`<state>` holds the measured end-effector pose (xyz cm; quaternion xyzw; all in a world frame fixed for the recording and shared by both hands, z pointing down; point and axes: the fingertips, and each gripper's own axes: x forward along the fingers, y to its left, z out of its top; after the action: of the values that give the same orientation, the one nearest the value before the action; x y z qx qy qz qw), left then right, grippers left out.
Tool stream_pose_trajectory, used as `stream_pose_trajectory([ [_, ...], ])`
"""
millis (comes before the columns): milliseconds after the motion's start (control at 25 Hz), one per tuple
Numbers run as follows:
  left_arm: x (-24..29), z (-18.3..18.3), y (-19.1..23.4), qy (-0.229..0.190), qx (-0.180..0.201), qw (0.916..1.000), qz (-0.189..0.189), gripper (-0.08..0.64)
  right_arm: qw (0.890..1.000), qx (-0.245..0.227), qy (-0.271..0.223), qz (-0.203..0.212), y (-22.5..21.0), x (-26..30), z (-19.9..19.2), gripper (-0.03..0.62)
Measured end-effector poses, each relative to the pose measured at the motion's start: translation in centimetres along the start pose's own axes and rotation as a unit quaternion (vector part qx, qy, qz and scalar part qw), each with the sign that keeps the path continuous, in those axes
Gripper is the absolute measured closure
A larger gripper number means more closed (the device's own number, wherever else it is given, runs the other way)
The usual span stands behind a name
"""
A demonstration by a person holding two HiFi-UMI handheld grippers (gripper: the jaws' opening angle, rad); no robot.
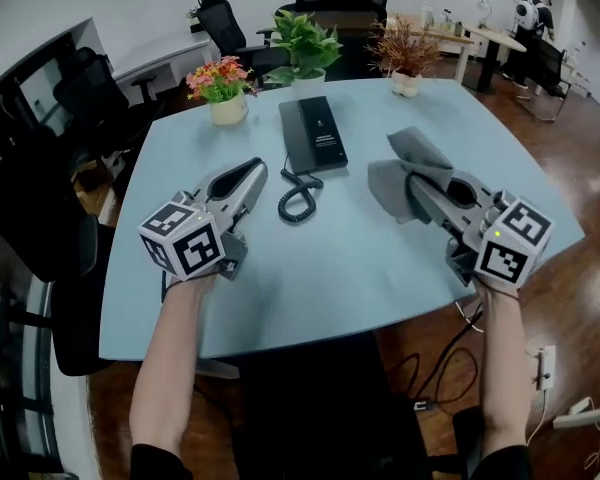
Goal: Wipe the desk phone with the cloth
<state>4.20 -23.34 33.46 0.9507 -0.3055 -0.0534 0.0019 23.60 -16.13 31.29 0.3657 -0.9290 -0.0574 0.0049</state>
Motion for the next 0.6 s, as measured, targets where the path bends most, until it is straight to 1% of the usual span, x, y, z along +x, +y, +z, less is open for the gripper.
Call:
stream_pose_trajectory([
  [120,-2.6,1.7,-6.1,-0.027,-0.026,0.9989,-0.029,0.527,0.997,0.039,-0.059,0.013,3.8,-5.1,1.8,0.597],
  [200,-4.4,2.8,-9.8,-0.05,-0.041,0.9968,-0.048,0.523,0.995,0.048,-0.089,0.021,6.1,-8.1,3.0,0.597],
  [280,-6.5,3.7,-13.6,-0.066,-0.046,0.9949,-0.06,0.509,0.993,0.047,-0.107,0.028,8.9,-10.8,4.0,0.597],
  [440,-11.2,4.0,-21.2,-0.077,-0.024,0.9946,-0.065,0.491,0.992,0.027,-0.121,0.035,15.1,-16.3,5.3,0.597],
  [520,-12.8,4.5,-25.0,-0.081,-0.015,0.9946,-0.062,0.492,0.99,0.012,-0.138,0.035,17.5,-19.7,6.7,0.597],
  [600,-14.5,5.0,-27.8,-0.086,-0.013,0.9945,-0.058,0.494,0.987,0.0,-0.154,0.035,19.5,-22.3,8.2,0.597],
])
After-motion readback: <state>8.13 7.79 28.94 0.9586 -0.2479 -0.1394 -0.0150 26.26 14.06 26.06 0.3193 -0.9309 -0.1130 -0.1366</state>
